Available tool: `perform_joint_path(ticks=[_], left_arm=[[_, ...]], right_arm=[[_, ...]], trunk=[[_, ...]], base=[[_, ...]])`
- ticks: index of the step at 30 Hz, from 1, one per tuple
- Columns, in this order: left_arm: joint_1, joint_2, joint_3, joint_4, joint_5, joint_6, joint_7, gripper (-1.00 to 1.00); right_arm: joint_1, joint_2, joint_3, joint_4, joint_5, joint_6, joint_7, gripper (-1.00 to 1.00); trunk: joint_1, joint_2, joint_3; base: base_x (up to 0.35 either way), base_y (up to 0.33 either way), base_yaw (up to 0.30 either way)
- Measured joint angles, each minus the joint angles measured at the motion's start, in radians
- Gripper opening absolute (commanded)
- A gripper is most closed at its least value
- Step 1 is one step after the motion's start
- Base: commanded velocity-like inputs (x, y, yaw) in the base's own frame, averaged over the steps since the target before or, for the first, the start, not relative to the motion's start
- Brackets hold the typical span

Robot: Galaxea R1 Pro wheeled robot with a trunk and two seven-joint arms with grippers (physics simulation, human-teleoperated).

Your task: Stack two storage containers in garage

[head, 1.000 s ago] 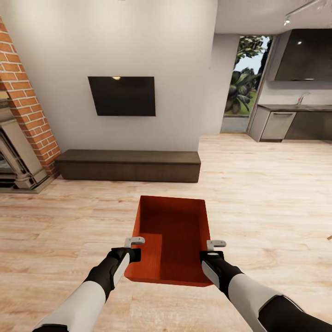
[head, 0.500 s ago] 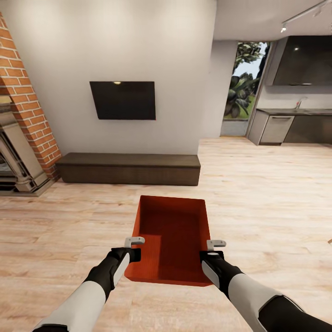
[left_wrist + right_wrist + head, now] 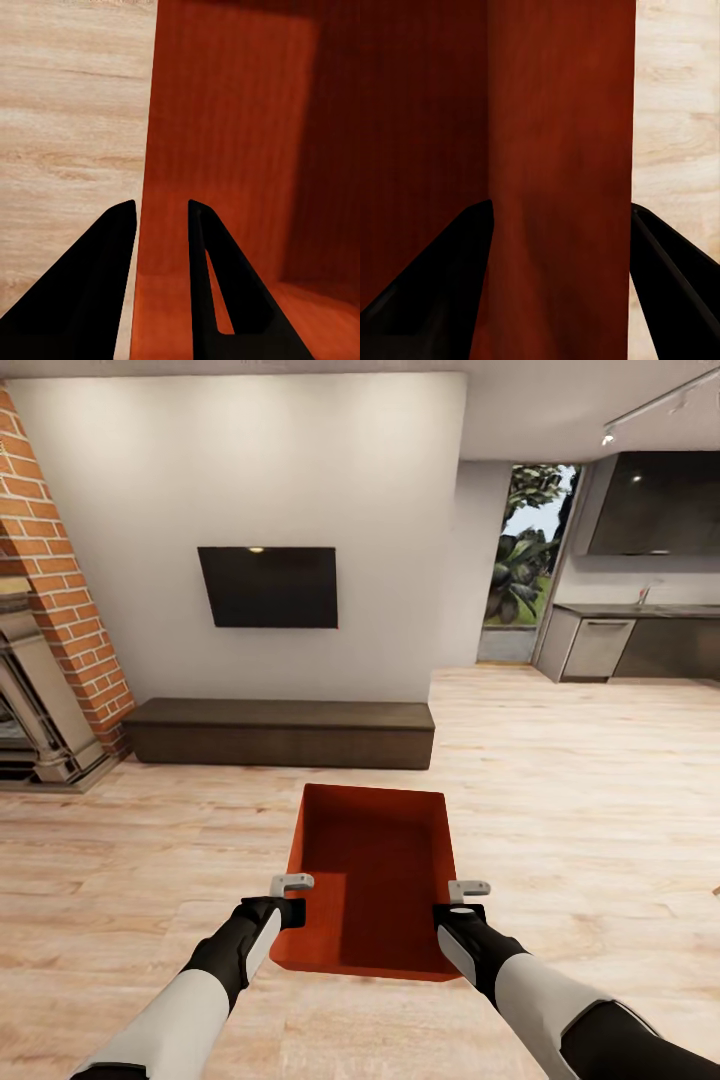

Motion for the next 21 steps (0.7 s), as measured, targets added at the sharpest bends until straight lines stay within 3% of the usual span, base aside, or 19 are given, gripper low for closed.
perform_joint_path(ticks=[21], left_arm=[[0.000, 0.000, -0.001, 0.000, 0.001, 0.000, 0.001, -1.00]], right_arm=[[0.000, 0.000, 0.000, 0.000, 0.000, 0.000, 0.000, -1.00]], trunk=[[0.000, 0.000, 0.033]], base=[[0.000, 0.000, 0.000]])
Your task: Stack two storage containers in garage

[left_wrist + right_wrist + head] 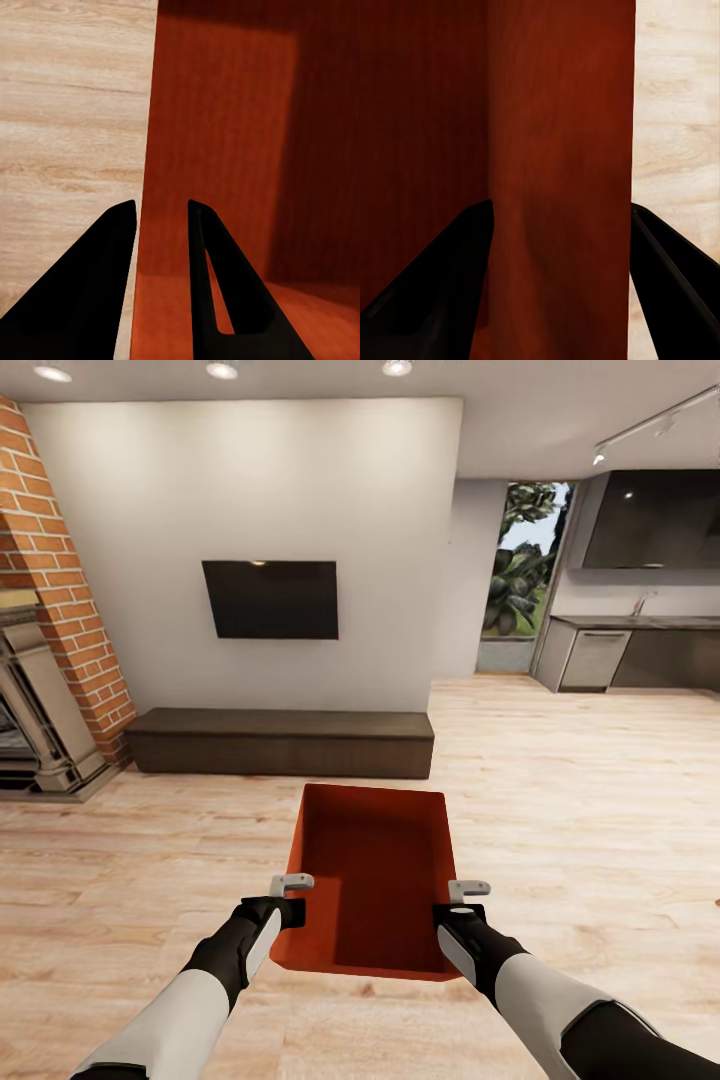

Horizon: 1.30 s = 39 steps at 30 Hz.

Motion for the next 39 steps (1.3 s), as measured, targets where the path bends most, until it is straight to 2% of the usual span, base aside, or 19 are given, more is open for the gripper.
perform_joint_path(ticks=[39], left_arm=[[0.000, 0.000, -0.001, 0.000, 0.004, -0.006, 0.001, -1.00]], right_arm=[[0.000, -0.002, 0.000, -0.006, 0.003, 0.000, 0.000, -1.00]], trunk=[[0.000, 0.000, 0.061]], base=[[0.000, 0.000, 0.000]])
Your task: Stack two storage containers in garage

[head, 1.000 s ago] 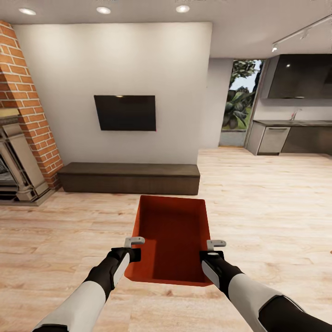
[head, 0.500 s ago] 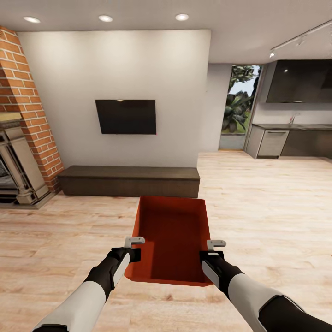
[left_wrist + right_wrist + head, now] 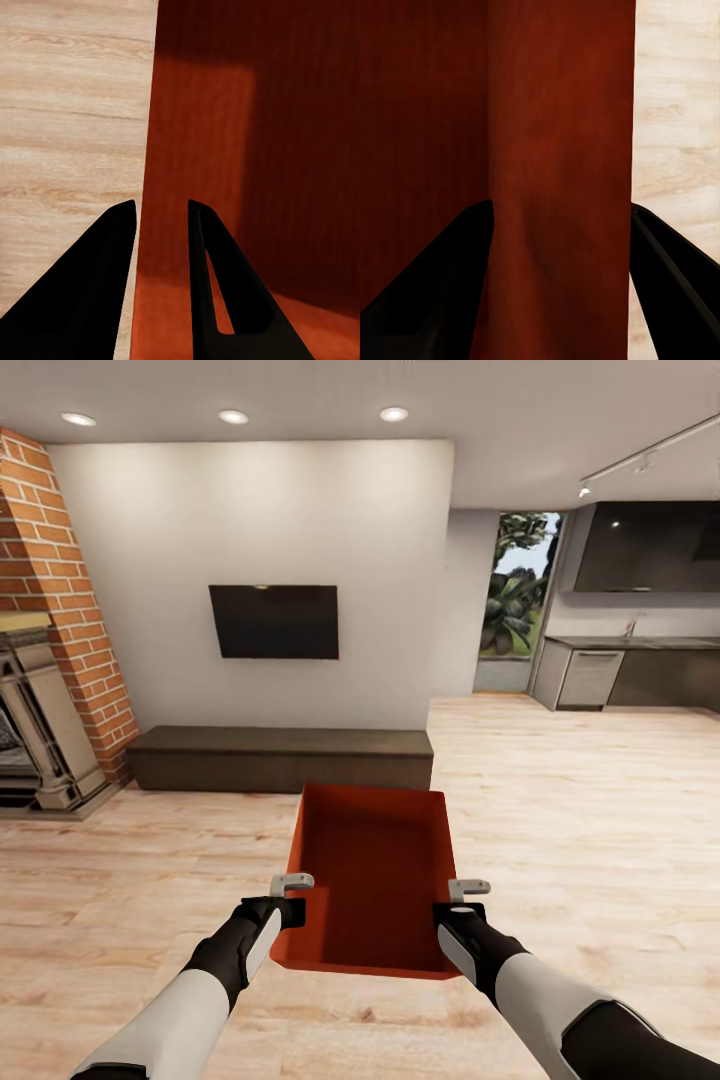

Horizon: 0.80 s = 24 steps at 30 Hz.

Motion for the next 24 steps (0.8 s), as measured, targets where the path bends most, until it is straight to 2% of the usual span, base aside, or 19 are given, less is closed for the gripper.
perform_joint_path(ticks=[24], left_arm=[[-0.001, 0.000, -0.001, 0.000, 0.001, 0.000, 0.001, -1.00]], right_arm=[[-0.001, -0.001, 0.001, -0.001, -0.001, 0.000, 0.000, -1.00]], trunk=[[0.000, -0.002, 0.036]], base=[[0.000, 0.000, 0.000]])
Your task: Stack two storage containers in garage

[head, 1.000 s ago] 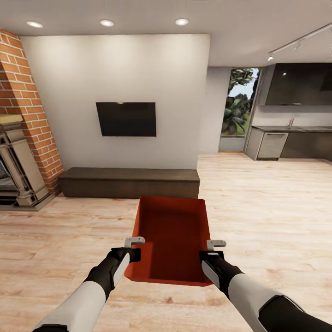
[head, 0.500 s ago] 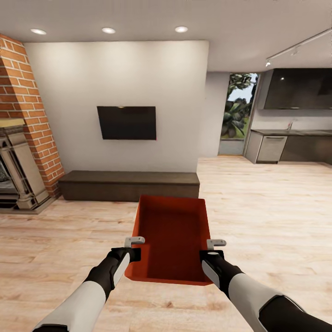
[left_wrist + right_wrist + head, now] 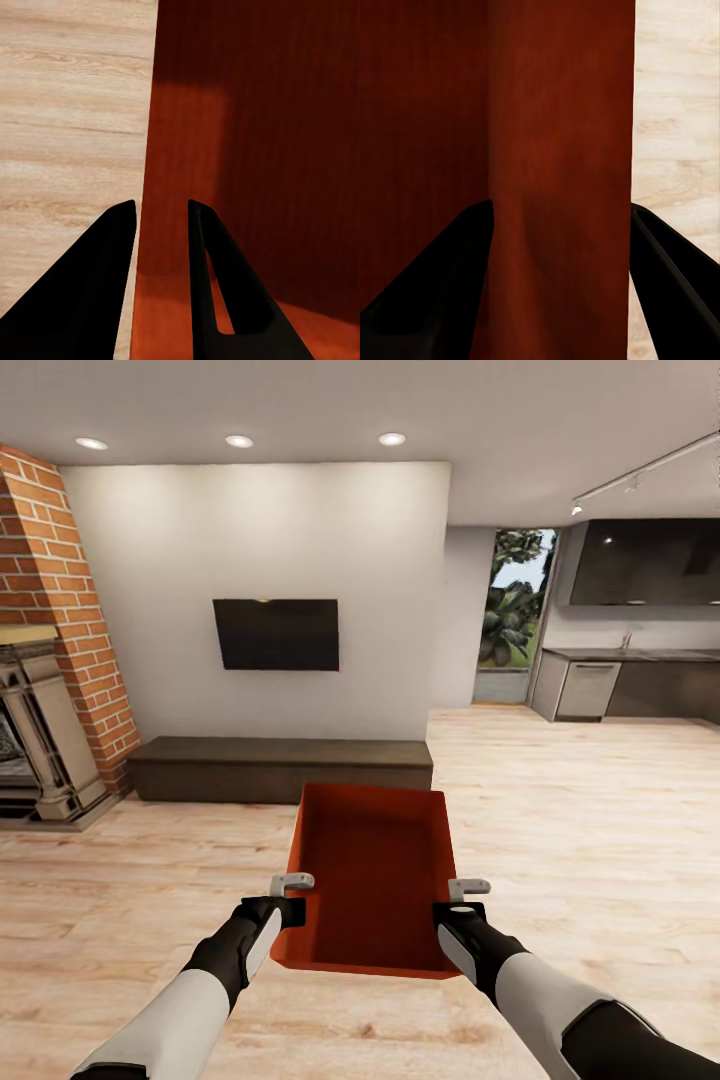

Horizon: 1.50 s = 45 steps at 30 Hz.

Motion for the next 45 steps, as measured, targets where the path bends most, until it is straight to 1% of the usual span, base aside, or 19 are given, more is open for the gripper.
perform_joint_path(ticks=[45], left_arm=[[0.000, -0.001, 0.001, 0.000, -0.002, 0.000, 0.000, -1.00]], right_arm=[[0.000, -0.001, 0.001, 0.000, -0.002, 0.000, 0.000, -1.00]], trunk=[[0.000, 0.000, 0.071]], base=[[0.000, 0.000, 0.000]])
